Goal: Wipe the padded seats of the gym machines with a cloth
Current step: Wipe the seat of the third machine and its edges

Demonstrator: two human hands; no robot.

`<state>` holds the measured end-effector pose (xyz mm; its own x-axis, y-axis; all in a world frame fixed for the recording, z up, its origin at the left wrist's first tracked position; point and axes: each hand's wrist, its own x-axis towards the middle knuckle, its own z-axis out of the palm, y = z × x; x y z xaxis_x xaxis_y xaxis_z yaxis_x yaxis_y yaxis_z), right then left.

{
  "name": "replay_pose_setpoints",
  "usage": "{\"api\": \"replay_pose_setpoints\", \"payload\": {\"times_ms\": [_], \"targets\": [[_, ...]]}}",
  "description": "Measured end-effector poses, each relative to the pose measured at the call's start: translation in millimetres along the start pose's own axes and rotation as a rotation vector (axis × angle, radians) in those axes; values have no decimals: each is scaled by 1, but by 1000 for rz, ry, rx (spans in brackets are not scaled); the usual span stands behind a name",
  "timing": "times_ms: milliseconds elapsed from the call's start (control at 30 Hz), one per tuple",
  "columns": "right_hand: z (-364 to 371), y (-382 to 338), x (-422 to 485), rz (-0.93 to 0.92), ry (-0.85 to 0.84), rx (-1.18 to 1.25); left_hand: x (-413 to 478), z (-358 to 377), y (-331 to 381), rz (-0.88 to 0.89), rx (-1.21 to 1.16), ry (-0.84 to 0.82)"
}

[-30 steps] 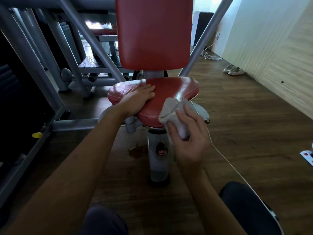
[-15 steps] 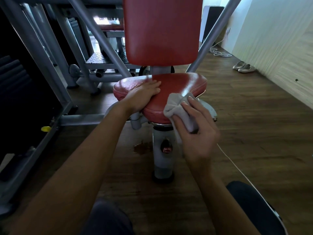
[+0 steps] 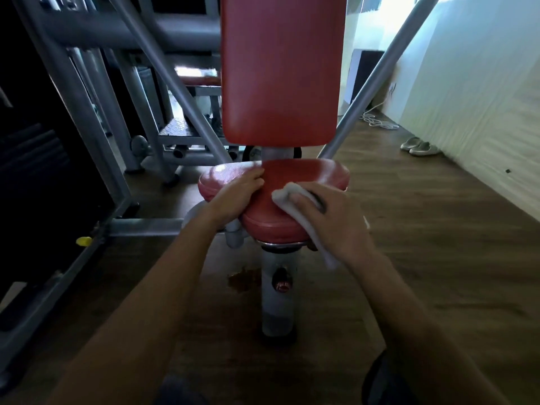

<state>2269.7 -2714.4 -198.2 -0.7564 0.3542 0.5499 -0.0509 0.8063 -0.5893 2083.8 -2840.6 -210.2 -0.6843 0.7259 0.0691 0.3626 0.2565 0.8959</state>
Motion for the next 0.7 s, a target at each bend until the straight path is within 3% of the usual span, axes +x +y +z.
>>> {"api": "replay_pose_setpoints", "payload": {"times_ms": [100, 233, 300, 500, 700], "targets": [[2, -8, 48, 43, -236, -141, -8, 0, 8, -9, -36, 68], [25, -10, 81, 40, -393, -254, -4, -2, 4, -29, -149, 203], [21, -10, 86, 30, -448, -166, -2, -3, 6, -49, -223, 223], [-4, 40, 92, 386, -300, 138, -3, -5, 7, -12, -249, 87], [-1, 60, 90, 459, -232, 375, -2, -1, 13, 122, 59, -29]]}}
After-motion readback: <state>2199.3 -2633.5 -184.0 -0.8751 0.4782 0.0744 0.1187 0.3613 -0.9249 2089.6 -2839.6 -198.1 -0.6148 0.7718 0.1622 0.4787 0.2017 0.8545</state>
